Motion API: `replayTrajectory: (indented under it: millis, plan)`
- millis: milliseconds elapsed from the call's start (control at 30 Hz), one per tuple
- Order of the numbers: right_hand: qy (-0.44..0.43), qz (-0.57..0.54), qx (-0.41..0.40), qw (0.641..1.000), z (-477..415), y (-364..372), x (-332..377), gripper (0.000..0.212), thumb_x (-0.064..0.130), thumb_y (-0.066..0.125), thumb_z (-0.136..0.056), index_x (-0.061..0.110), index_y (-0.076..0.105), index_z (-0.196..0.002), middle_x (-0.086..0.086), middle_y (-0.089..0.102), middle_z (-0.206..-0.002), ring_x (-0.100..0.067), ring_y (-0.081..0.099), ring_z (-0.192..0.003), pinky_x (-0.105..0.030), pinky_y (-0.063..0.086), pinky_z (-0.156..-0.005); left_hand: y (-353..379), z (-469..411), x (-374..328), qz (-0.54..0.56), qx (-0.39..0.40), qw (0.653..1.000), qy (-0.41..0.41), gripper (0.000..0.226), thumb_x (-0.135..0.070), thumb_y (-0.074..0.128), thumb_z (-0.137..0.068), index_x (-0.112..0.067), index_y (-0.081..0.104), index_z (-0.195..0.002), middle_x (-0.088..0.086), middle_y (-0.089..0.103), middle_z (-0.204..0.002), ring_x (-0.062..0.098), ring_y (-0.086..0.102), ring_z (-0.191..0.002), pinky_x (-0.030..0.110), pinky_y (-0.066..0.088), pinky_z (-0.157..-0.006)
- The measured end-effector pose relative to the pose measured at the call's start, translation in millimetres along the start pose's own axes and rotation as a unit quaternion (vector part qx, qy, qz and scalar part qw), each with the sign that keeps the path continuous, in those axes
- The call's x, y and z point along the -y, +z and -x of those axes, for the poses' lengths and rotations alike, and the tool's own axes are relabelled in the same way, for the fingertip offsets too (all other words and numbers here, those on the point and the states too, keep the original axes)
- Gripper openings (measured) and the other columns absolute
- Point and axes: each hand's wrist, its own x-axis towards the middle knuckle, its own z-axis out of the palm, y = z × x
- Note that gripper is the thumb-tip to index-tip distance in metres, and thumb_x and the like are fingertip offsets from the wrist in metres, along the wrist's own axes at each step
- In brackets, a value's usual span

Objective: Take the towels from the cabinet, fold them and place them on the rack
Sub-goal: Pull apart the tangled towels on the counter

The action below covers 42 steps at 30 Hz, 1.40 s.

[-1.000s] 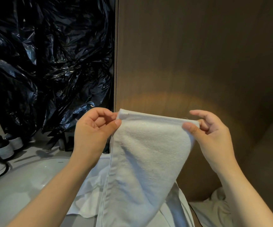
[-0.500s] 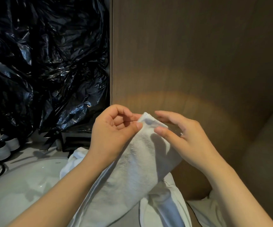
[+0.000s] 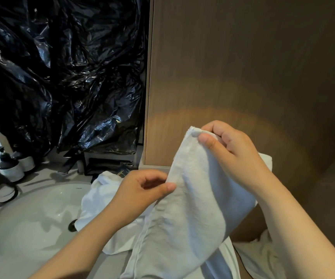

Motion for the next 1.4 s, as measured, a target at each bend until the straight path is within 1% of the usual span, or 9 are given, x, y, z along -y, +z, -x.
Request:
replayTrajectory:
  millis: [167,300,433,567,733,900,1133,1267,1400]
  plan:
    - [-0.009,0.005,-0.006,1.000,-2,-6,-2,0.016,0.028,0.054,-0.100,0.019,0.063,-0.090,0.012,0.060,-0.082,-0.010,0.059,-0.082,-0.014,0.042,-0.066,-1,-2,23,-0.098,0.113,0.989,-0.014,0.024,-0.039,0.067,-0.088,-0.032,0.072,-0.066,-0.006,0.065,-0.078,0.008,0.062,-0.079,0.023,0.048,-0.074]
    - [-0.010,0.029,-0.035,0.999,0,-23,-8,0.019,0.036,0.052,-0.099,0.023,0.062,-0.092,0.014,0.060,-0.082,-0.011,0.060,-0.083,-0.014,0.044,-0.064,-2,1,47,-0.171,0.156,0.971,-0.052,0.033,-0.051,0.059,-0.087,-0.022,0.075,-0.085,-0.004,0.066,-0.095,0.005,0.061,-0.093,0.026,0.049,-0.086]
    - [0.018,0.051,-0.084,0.995,8,-31,-21,0.015,0.036,0.051,-0.100,0.031,0.058,-0.087,0.021,0.058,-0.080,-0.003,0.058,-0.081,-0.004,0.041,-0.064,-7,5,63,-0.213,0.152,0.961,-0.086,0.051,-0.060,0.049,-0.086,-0.012,0.067,-0.086,0.001,0.058,-0.095,0.004,0.057,-0.086,0.023,0.048,-0.085]
    - [0.056,0.059,-0.134,0.988,15,-31,-36,0.016,0.032,0.050,-0.101,0.027,0.059,-0.089,0.018,0.057,-0.082,-0.003,0.057,-0.082,-0.003,0.039,-0.064,-8,8,75,-0.247,0.143,0.952,-0.108,0.041,-0.054,0.047,-0.092,-0.019,0.055,-0.073,-0.009,0.048,-0.086,-0.002,0.050,-0.075,0.012,0.039,-0.070]
    - [0.047,0.062,-0.145,0.986,15,-35,-37,0.016,0.031,0.050,-0.101,0.023,0.061,-0.092,0.018,0.058,-0.085,-0.001,0.057,-0.084,-0.003,0.041,-0.066,5,17,89,-0.248,0.158,0.952,-0.089,0.041,-0.053,0.047,-0.093,-0.018,0.062,-0.077,-0.008,0.049,-0.093,0.000,0.051,-0.085,0.015,0.042,-0.078]
    - [0.040,0.089,-0.140,0.985,13,-46,-37,0.015,0.032,0.049,-0.102,0.023,0.059,-0.095,0.019,0.057,-0.082,0.002,0.057,-0.084,-0.001,0.040,-0.065,9,17,87,-0.242,0.109,0.964,-0.031,0.046,-0.056,0.047,-0.089,-0.015,0.065,-0.077,-0.006,0.047,-0.094,0.003,0.048,-0.090,0.017,0.040,-0.080]
    - [0.086,0.103,-0.170,0.976,24,-55,-55,0.013,0.035,0.048,-0.101,0.026,0.055,-0.095,0.019,0.055,-0.084,0.009,0.055,-0.079,0.002,0.036,-0.060,0,18,78,-0.245,-0.042,0.961,0.124,0.025,-0.043,0.064,-0.084,-0.029,0.063,-0.064,-0.006,0.046,-0.080,0.006,0.050,-0.073,0.010,0.035,-0.063]
    - [0.093,0.078,-0.181,0.976,23,-44,-58,0.015,0.032,0.050,-0.101,0.023,0.058,-0.092,0.015,0.057,-0.081,0.005,0.055,-0.079,0.000,0.038,-0.061,1,22,83,-0.215,-0.009,0.975,0.062,0.029,-0.041,0.076,-0.080,-0.037,0.065,-0.053,-0.007,0.059,-0.081,0.009,0.059,-0.072,0.019,0.042,-0.062]
    - [0.094,0.073,-0.174,0.978,18,-37,-56,0.016,0.031,0.051,-0.101,0.020,0.060,-0.093,0.014,0.058,-0.082,0.005,0.056,-0.081,-0.001,0.040,-0.064,7,23,90,-0.202,0.047,0.978,0.002,0.028,-0.042,0.073,-0.079,-0.026,0.069,-0.058,-0.004,0.065,-0.073,0.012,0.060,-0.068,0.022,0.045,-0.062]
